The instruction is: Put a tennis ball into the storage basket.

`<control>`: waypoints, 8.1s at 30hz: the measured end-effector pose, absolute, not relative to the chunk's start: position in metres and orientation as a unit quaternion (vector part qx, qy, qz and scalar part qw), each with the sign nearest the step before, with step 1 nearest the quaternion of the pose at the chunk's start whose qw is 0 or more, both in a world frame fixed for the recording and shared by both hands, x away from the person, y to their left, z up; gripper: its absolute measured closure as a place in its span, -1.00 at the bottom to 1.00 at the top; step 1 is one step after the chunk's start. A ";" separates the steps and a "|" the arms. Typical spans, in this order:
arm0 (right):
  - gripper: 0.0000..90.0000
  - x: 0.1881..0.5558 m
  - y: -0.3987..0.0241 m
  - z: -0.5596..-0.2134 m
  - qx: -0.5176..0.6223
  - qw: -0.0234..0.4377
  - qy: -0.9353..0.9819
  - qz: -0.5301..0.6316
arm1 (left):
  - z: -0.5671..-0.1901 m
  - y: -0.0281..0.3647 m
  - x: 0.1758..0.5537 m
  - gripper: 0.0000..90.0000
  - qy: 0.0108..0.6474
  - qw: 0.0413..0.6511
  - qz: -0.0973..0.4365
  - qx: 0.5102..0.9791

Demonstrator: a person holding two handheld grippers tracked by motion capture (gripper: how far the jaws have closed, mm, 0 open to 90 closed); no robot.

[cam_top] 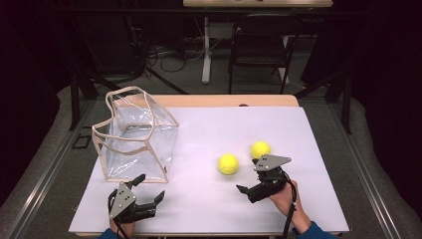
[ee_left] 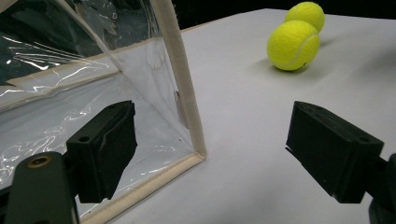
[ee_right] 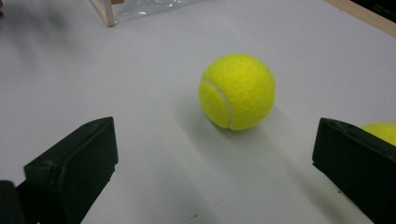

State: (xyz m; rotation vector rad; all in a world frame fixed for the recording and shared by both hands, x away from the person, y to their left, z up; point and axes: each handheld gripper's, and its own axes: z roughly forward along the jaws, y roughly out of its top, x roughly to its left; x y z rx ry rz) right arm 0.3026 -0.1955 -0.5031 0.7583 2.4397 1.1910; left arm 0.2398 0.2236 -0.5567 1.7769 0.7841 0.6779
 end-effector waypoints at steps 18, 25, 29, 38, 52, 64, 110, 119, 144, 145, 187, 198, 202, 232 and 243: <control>-1.00 0.328 -0.169 -0.494 0.255 0.153 0.868 0.399 | -0.557 0.225 0.240 -0.64 0.331 0.520 0.282 0.736; -1.00 0.338 -0.162 -0.493 0.257 0.147 0.875 0.382 | -0.556 0.225 0.240 -0.64 0.330 0.519 0.283 0.736; -1.00 0.341 -0.159 -0.494 0.256 0.143 0.881 0.371 | -0.556 0.225 0.241 -0.64 0.329 0.521 0.282 0.735; -1.00 0.352 -0.152 -0.498 0.256 0.131 0.891 0.352 | -0.557 0.225 0.240 -0.64 0.330 0.519 0.280 0.737; -1.00 0.370 -0.146 -0.503 0.263 0.107 0.900 0.332 | -0.556 0.226 0.240 -0.64 0.328 0.521 0.281 0.737; -1.00 0.382 -0.138 -0.516 0.270 0.086 0.910 0.304 | -0.556 0.227 0.239 -0.64 0.326 0.525 0.281 0.735; -0.44 0.378 -0.113 -0.511 0.257 0.095 0.930 0.246 | -0.558 0.227 0.240 -0.64 0.331 0.525 0.281 0.732; -0.44 0.372 -0.111 -0.500 0.245 0.106 0.930 0.252 | -0.558 0.227 0.241 -0.64 0.332 0.523 0.278 0.734; -0.43 0.365 -0.114 -0.481 0.240 0.137 0.908 0.314 | -0.558 0.226 0.241 -0.64 0.329 0.523 0.277 0.736; -0.43 0.366 -0.114 -0.481 0.240 0.140 0.907 0.316 | -0.558 0.226 0.241 -0.64 0.328 0.523 0.277 0.736; -0.43 0.368 -0.107 -0.463 0.231 0.174 0.869 0.403 | -0.558 0.225 0.240 -0.64 0.322 0.524 0.276 0.739; -0.43 0.371 -0.101 -0.458 0.226 0.174 0.865 0.412 | -0.559 0.224 0.241 -0.64 0.321 0.519 0.271 0.744; -0.43 0.371 -0.101 -0.456 0.225 0.175 0.864 0.415 | -0.559 0.224 0.242 -0.64 0.323 0.517 0.271 0.745; -0.43 0.383 -0.080 -0.429 0.206 0.181 0.860 0.431 | -0.559 0.223 0.241 -0.64 0.323 0.516 0.268 0.747; -0.43 0.391 -0.071 -0.417 0.199 0.185 0.861 0.430 | -0.559 0.223 0.241 -0.64 0.322 0.517 0.267 0.747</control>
